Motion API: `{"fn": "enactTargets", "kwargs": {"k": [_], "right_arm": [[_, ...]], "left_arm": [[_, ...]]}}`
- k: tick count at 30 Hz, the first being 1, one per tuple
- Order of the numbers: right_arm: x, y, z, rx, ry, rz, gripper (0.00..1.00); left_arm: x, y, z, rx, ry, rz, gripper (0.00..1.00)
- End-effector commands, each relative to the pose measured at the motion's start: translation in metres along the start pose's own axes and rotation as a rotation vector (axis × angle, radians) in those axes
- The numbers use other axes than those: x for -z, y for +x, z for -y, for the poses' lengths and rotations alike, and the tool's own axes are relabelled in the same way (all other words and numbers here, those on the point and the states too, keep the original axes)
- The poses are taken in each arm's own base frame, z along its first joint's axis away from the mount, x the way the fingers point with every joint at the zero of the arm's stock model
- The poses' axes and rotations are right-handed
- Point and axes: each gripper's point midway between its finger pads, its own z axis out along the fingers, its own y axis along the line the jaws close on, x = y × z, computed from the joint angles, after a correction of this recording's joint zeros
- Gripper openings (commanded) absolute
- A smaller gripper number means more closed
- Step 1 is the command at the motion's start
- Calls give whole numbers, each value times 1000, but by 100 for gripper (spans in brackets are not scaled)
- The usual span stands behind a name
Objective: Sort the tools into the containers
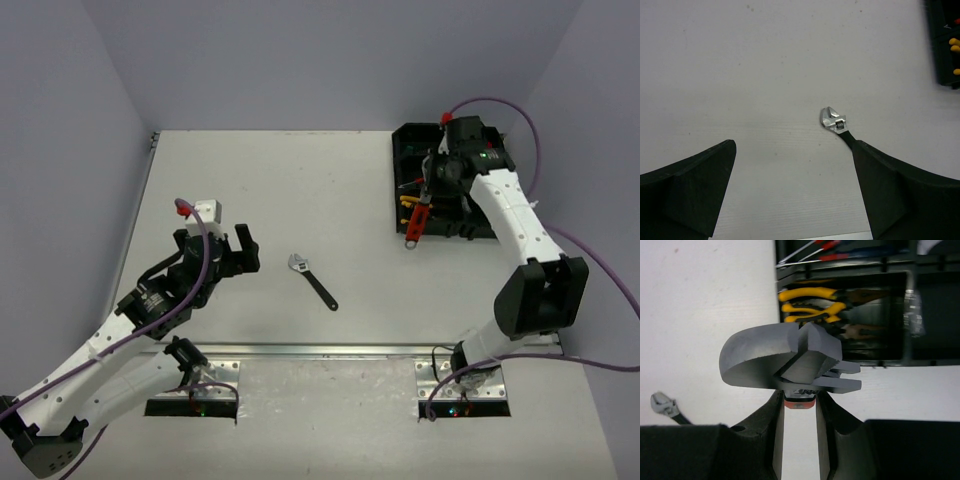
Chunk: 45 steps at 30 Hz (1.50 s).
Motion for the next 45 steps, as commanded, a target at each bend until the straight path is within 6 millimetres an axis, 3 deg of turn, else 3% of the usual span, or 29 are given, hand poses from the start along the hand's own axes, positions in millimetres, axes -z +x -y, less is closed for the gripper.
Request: {"fn": "enactTargets", "kwargs": {"k": [1, 7, 16, 23, 28, 38, 45], "right_arm": [[23, -36, 60, -143, 100, 158, 0], [23, -49, 120, -260, 221, 182, 0], [-15, -52, 161, -376, 266, 127, 0], [-39, -57, 170, -435, 292, 122, 0], [-57, -48, 180, -468, 335, 92, 0], [-92, -6, 181, -500, 348, -17, 0], [-92, 6, 188, -472, 386, -12, 0]], "left_arm": [[-2, -8, 7, 1, 31, 23, 100], [-2, -7, 12, -5, 59, 17, 100], [1, -8, 14, 1, 77, 27, 100], [1, -9, 14, 0, 77, 26, 100], [1, -9, 13, 0, 73, 29, 100], [2, -10, 13, 2, 72, 34, 100], [0, -8, 14, -5, 74, 21, 100]]}}
